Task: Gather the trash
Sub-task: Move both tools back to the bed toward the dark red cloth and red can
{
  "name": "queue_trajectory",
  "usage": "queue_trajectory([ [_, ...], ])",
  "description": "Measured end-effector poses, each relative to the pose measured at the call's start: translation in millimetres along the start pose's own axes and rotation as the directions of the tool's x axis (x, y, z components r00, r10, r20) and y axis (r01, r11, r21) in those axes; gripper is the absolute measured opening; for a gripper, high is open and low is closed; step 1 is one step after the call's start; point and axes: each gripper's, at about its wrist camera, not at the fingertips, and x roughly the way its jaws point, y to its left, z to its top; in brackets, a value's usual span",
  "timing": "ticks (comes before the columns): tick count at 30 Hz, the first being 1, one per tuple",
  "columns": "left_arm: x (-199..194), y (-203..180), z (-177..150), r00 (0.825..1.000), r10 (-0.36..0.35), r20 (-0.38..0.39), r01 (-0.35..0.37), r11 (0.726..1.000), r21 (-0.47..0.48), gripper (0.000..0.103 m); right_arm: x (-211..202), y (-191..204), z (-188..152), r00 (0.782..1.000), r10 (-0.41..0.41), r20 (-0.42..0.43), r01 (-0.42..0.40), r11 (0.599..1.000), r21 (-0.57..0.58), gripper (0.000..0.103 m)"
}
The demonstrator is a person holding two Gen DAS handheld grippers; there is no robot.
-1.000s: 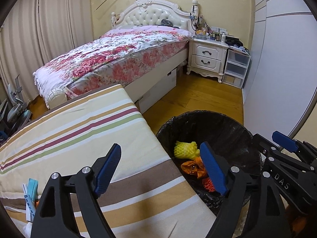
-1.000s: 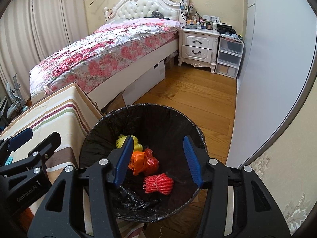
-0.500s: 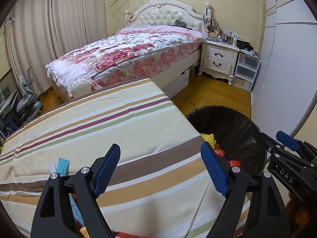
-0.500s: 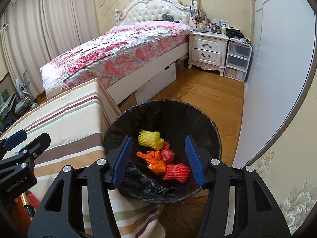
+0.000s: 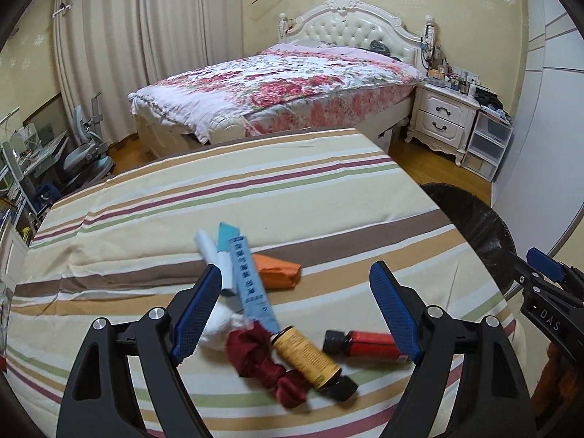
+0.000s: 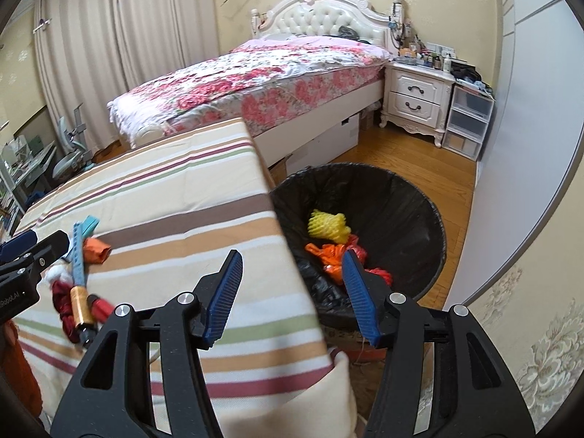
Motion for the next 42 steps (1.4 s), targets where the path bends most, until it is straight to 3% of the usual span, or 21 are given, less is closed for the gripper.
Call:
queue_trajectory([
  [6, -10.4, 23.0, -23.3, 0.999, 0.035, -0.022, -0.036, 0.998, -0.042, 0.081, -10.4, 22.4, -19.0, 0.999, 0.035, -0.019, -0.036, 0.998, -0.044, 0.055],
  [16, -12.6, 33.2, -50.7, 0.997, 0.063, -0.053, -0.065, 0.997, -0.034, 0.081, -19.1, 43.9, -42.9, 0.996, 0.071, -0.045, -0.074, 0.995, -0.071, 0.055],
  [32, 10.6, 36.8, -62.5, 0.99, 0.077, -0.114, -0.082, 0.996, -0.042, 0.081, -13.5, 48.6, -45.8, 0.995, 0.085, -0.058, -0.09, 0.993, -0.072, 0.055],
  [42, 0.2, 50.2, -72.8, 0.99, 0.079, -0.119, -0.085, 0.995, -0.045, 0.081, -12.0, 52.1, -47.3, 0.994, 0.089, -0.059, -0.094, 0.993, -0.078, 0.055],
])
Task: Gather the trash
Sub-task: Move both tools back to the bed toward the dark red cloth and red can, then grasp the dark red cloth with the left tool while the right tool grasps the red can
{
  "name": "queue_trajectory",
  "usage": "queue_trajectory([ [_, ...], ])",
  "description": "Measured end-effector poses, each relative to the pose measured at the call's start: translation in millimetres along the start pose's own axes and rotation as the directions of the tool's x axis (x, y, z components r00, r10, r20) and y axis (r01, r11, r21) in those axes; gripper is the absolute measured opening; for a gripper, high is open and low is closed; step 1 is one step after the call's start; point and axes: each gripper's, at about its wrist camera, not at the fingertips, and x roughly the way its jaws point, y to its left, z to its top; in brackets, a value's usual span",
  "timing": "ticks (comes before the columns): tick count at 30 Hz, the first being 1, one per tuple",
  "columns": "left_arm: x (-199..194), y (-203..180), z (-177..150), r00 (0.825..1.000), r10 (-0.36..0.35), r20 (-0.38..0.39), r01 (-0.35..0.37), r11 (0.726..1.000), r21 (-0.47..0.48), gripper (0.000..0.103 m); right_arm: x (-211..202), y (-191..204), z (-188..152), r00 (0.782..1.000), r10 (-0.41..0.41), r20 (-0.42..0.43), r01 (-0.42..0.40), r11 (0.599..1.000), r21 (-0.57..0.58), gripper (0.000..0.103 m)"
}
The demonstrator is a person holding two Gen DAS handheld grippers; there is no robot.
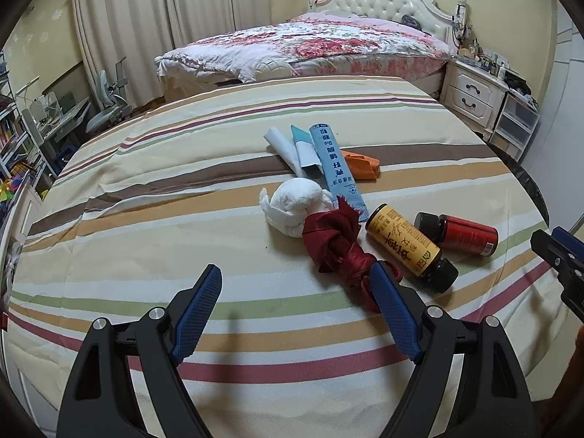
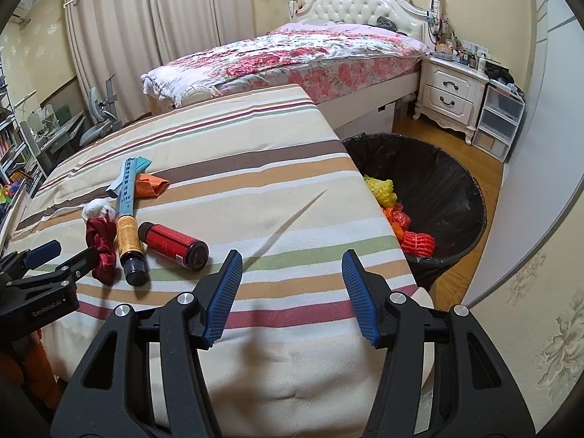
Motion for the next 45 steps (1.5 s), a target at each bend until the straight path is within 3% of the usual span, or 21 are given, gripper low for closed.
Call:
queue_trajectory([
  [10, 0.0, -9.1, 9.8, 0.999, -0.032, 0.018, 0.033, 0.999, -0.019, 0.081, 1.0, 3.2, -2.3, 1.0, 0.004, -0.003, -0.004, 1.0, -0.004, 0.056],
  [16, 18.7, -13.3, 11.3, 0.999, -0.025, -0.026, 0.024, 1.0, -0.019, 0.08, 1.0, 3.7, -3.3, 1.0, 0.004, -0.005, -0.004, 1.0, -0.002, 0.056],
  [20, 18.1, -8.7, 6.5, 0.994, -0.099, -0.044, 0.097, 0.995, -0.033, 0.06, 2.5, 3.9, -4.4, 1.0, 0.006, -0.01, -0.006, 1.0, 0.003, 0.056],
  [24, 13.9, -5.1, 2.0, 0.992, -0.12, -0.048, 0.118, 0.993, -0.025, 0.052, 2.5, 4.1, -5.1, 1.0, 0.01, -0.013, -0.01, 1.0, -0.002, 0.056],
  [29, 10.5, 1.1, -1.2, 0.986, -0.158, -0.047, 0.157, 0.987, -0.025, 0.034, 3.2, 3.7, -4.4, 1.0, 0.011, -0.015, -0.011, 1.0, -0.005, 0.056],
  [45, 1.2, 11.7, -9.5, 0.984, -0.173, -0.04, 0.173, 0.985, 0.014, 0.03, 4.0, 35.1, -3.9, 0.996, 0.08, -0.035, -0.083, 0.992, -0.094, 0.056],
])
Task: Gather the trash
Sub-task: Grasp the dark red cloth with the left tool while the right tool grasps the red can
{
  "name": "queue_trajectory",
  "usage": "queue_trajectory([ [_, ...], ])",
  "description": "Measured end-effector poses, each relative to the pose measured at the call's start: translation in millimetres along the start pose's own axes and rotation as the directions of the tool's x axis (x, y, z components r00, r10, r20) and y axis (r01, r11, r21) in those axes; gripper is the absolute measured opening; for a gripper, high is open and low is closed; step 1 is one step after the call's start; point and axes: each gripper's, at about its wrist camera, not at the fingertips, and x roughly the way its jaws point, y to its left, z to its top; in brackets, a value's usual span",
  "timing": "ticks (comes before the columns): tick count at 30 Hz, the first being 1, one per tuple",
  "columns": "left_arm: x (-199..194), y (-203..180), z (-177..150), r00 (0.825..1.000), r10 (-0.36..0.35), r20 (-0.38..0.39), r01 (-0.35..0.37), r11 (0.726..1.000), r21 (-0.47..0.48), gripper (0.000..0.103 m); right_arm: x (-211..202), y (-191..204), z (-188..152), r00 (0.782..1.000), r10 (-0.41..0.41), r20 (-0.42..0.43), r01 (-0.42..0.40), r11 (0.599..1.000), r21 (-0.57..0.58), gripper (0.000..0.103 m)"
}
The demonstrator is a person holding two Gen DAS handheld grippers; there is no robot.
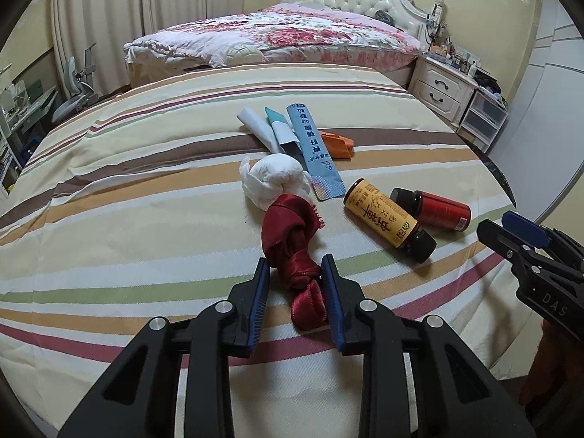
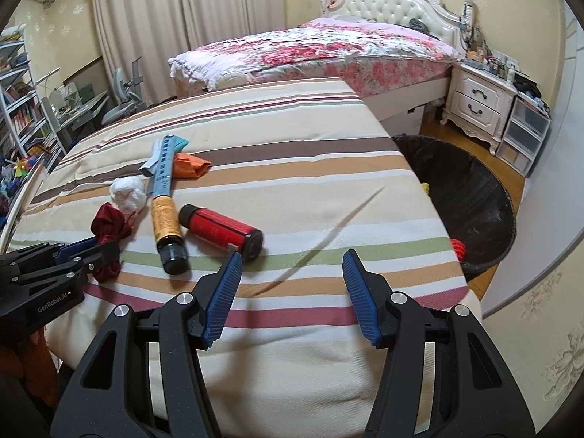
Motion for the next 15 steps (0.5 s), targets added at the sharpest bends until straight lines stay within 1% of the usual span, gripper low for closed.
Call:
queue_trajectory([
  [5, -0.5, -1.1, -2.9, 1.0, -0.007, -0.001, 0.007, 1.0, 0.013, 0.03, 8.3, 15.5, 5.6, 1.0, 0.016, -0.005, -0.016, 0.998, -0.056, 0.056],
  [14, 1.7, 5.2, -1.9, 1.0, -0.007, 0.001, 0.007, 1.0, 0.0, 0.03, 27.5, 39.3, 17.8, 0.999, 0.031, -0.03, -0.035, 0.99, -0.138, 0.056],
  [15, 2.0, 5.5, -1.9, 1.0, -0.005, 0.002, 0.005, 1.0, 0.001, 0.03, 29.7, 41.2, 18.4, 0.999, 0.031, -0.035, -0.035, 0.989, -0.143, 0.054],
])
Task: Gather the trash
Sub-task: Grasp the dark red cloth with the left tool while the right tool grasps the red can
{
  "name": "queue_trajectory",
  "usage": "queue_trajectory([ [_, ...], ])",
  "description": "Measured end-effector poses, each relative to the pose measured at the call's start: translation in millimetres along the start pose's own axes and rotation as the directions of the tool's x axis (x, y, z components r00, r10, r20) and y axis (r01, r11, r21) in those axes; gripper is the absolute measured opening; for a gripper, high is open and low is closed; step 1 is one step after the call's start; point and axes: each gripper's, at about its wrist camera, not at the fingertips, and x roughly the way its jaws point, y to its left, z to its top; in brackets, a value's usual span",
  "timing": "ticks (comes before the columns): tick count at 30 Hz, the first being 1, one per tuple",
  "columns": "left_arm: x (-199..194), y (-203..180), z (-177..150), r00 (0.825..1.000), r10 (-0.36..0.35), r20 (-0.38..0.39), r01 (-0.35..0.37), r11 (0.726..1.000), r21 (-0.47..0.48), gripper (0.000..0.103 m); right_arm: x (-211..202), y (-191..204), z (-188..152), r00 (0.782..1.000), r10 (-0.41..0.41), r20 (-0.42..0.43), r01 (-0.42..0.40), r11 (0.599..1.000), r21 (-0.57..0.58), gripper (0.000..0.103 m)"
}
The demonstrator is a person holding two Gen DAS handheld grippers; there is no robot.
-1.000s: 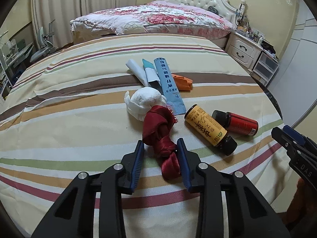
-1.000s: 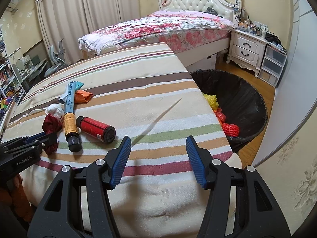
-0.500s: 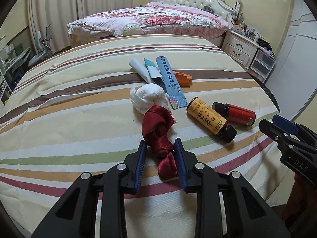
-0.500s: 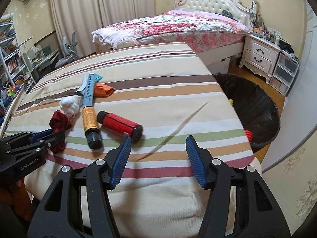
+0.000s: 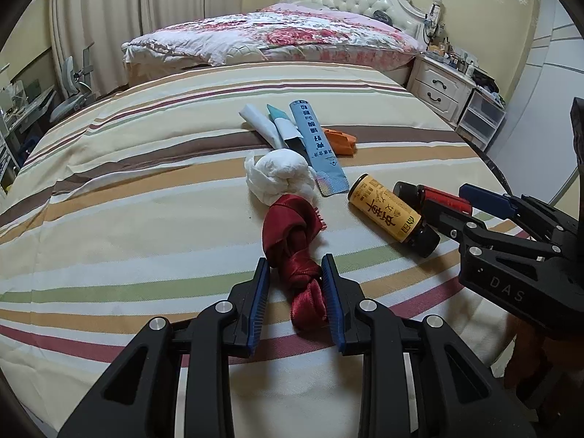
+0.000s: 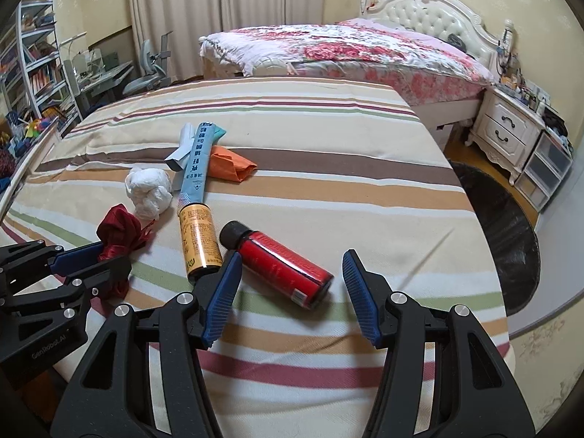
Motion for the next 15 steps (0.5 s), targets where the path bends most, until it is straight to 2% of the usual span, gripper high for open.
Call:
queue_trajectory([
  [2, 0.5, 0.6, -0.1, 1.0, 0.001, 0.003, -0.001, 1.0, 0.002, 0.03, 3.5, 2.1, 1.3, 1.0, 0.003, -0.009, -0.003, 1.0, -0.006, 0.048],
  [4, 1.0, 1.7, 0.1, 1.0, -0.001, 0.005, 0.001, 1.0, 0.002, 0.03, 7.5, 1.5, 2.4, 1.0, 0.009, -0.023, -0.009, 1.0, -0.004, 0.036],
  [8, 0.9, 3.5, -0.2, 1.0, -0.011, 0.011, 0.011, 1.0, -0.003, 0.03, 9.5, 1.8, 0.6, 1.0, 0.013, -0.028, -0.013, 1.0, -0.001, 0.03],
  [10, 0.4, 4.9, -0.5, 1.0, -0.017, 0.014, 0.017, 1.0, -0.006, 0.03, 8.7, 1.2, 0.6, 1.0, 0.013, -0.028, -0.013, 1.0, 0.005, 0.023],
  [15, 0.1, 6.7, -0.6, 1.0, -0.024, 0.017, 0.024, 1.0, -0.012, 0.03, 6.9, -1.7, -1.1, 0.999, 0.02, -0.029, -0.019, 1.0, 0.018, 0.023],
])
